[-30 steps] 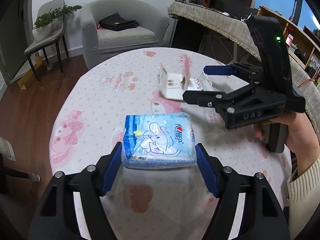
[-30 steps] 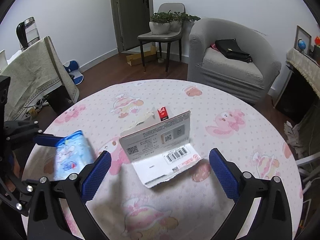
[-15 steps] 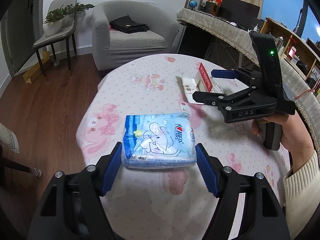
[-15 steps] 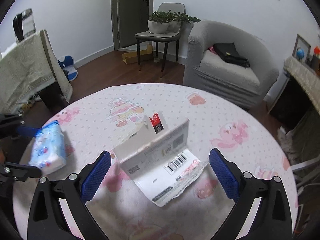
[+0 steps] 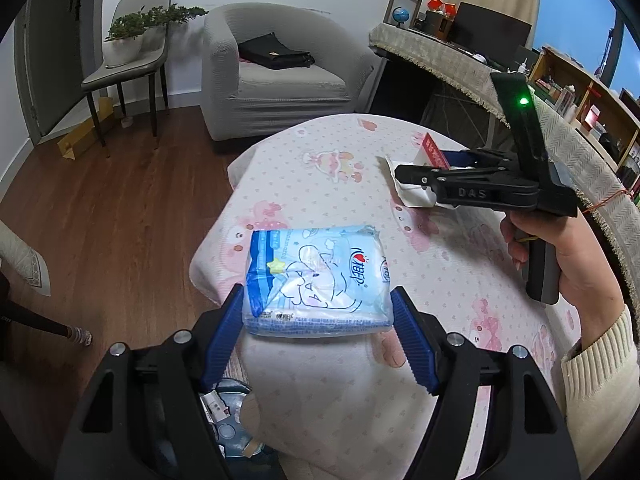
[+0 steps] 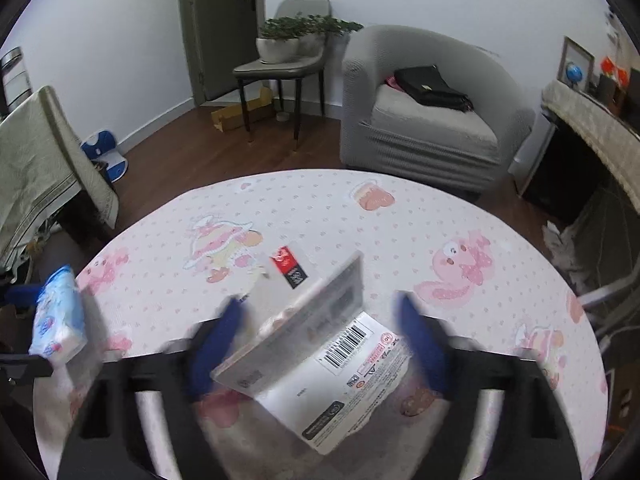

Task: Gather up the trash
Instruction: 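Grasp the white barcode cardboard with the right tool while the left tool holds the tissue pack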

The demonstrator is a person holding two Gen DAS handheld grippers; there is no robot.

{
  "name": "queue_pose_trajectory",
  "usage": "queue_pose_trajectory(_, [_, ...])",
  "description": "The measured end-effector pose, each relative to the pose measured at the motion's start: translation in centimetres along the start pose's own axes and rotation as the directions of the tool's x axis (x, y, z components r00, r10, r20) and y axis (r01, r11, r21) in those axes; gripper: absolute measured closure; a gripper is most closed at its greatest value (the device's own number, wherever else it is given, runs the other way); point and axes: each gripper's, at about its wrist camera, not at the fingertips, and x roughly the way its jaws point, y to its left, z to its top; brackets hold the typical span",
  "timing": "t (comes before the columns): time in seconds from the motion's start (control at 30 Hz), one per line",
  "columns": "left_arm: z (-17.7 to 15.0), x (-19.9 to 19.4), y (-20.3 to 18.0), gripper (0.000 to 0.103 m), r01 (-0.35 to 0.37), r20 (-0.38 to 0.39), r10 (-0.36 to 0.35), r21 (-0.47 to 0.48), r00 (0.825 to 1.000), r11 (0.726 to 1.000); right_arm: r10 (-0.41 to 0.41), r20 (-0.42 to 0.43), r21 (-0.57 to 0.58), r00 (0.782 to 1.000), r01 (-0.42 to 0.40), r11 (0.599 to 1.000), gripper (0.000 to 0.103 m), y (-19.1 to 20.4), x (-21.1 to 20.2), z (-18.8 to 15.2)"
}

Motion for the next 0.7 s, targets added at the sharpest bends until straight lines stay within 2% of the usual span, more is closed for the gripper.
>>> queue_pose_trajectory(0.03, [0.0,-0.1,0.1,0.028,-0.001,0.001,0.001,0.0,1.0,1.0,0.019,-0.005,0.01,1.0,-0.019,1.0,0.045,0.0,0.1,0.0])
queue_pose_trajectory(0.1, [0.0,-0.2,0.3,0.028,-0.005,0.003,0.005,-0.001,1.0,1.0,0.03,-0.01,0.023,0.999,-0.03,0.999,0.052,0.1,0.2,-0.1])
queue_pose_trajectory(0.27, [-0.1,-0.7,1.0,0.028,-0.017,0.009,0.017,-0.013,1.0,1.0,-0.003,-0.024,0.027,1.0,0.004,1.0,0.068,0.3,-0.1,-0.3])
queue_pose_trajectory(0.33, [-0.1,-1.1,1.0,0.028,-0.016,0.019,0.017,-0.016,1.0,1.0,-0.009,-0.024,0.037,1.0,0.01,0.999,0.084,0.1,-0.3,-0.5])
queue_pose_trajectory(0.4, [-0.1,-1.6,0.9,0.029,-0.013,0.031,0.013,-0.02,0.999,1.0,-0.007,-0.026,0.048,1.0,0.008,0.999,0.091,-0.1,-0.6,-0.8])
queue_pose_trajectory(0.53, [-0.4,-2.2,0.5,0.029,-0.009,0.05,0.01,-0.021,0.999,1.0,-0.022,-0.028,0.048,0.999,0.023,0.999,0.1,0.0,-1.2,-1.4])
queue_pose_trajectory(0.7, [-0.9,-3.1,0.4,0.029,-0.022,0.068,0.024,-0.033,0.997,0.999,-0.009,-0.023,0.027,1.0,0.009,1.0,0.101,1.1,-2.3,-2.0])
